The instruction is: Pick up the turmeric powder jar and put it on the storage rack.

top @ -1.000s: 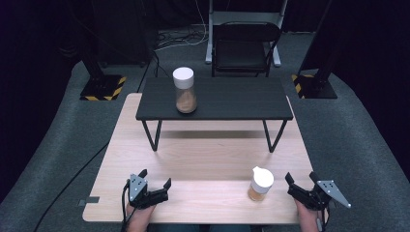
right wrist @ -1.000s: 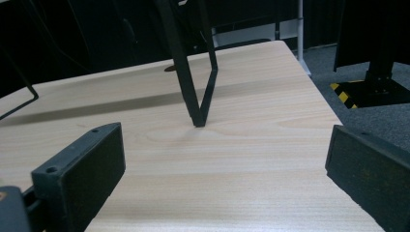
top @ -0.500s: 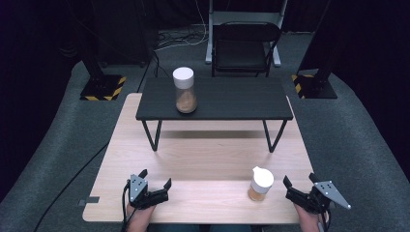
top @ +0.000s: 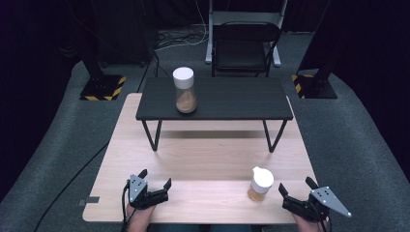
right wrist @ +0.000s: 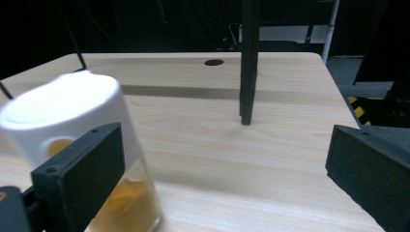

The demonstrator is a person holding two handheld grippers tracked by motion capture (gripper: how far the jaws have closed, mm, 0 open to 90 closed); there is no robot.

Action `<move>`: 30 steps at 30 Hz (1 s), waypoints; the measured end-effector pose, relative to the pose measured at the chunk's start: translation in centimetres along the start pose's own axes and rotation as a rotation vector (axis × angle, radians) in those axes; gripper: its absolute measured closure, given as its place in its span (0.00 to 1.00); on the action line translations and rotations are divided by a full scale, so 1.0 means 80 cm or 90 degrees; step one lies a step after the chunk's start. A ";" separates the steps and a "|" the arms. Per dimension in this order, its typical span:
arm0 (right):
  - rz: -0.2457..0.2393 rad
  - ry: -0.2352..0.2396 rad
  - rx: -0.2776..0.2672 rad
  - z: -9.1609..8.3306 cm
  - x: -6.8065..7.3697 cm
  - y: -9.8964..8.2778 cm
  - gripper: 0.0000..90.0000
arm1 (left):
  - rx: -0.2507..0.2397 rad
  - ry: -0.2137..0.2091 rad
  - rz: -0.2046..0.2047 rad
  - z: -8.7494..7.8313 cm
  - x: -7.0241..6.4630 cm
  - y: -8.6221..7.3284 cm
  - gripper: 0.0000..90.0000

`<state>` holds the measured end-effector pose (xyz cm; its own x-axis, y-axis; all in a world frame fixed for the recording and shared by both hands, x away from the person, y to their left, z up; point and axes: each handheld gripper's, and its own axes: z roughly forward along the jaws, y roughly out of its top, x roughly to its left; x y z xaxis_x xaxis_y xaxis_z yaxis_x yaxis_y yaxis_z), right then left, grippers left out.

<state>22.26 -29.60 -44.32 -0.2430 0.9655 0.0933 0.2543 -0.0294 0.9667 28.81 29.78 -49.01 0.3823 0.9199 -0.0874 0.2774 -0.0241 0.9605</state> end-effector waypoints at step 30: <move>-0.032 0.070 0.018 -0.035 0.043 0.017 0.00 | -0.002 0.003 0.003 -0.001 -0.002 -0.001 0.00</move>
<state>19.13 -27.08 -42.05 -0.3570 0.9313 0.0722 0.2656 0.0271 0.9637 28.68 29.66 -49.05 0.3797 0.9215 -0.0812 0.2721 -0.0273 0.9619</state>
